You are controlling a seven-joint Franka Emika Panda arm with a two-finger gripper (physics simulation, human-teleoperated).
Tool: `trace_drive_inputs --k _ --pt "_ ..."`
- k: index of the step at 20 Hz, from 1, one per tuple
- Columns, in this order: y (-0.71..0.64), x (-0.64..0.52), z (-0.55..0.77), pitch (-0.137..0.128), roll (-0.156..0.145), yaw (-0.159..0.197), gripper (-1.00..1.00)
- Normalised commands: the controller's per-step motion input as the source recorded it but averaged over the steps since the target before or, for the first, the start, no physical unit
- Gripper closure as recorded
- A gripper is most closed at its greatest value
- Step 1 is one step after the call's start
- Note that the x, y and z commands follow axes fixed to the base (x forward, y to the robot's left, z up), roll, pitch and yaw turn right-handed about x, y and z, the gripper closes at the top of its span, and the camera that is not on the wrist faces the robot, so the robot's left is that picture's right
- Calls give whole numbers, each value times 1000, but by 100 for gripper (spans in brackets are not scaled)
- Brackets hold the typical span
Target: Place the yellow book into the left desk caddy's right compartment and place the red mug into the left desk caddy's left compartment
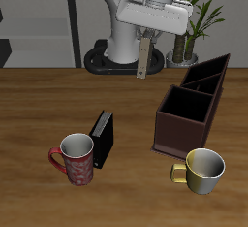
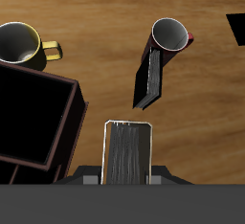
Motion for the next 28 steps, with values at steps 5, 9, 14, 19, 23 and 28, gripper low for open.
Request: trace_drive_inputs --k 5,9,14,19,23,28 --pt "623 156 308 -36 51 17 100" --pt "319 164 84 -35 8 37 100" --pt "279 209 55 -25 27 9 100" --pt "281 310 19 -16 47 -14 100" --pt "259 224 -77 -5 4 16 100" --pt "144 180 -61 5 -1 -22 100"
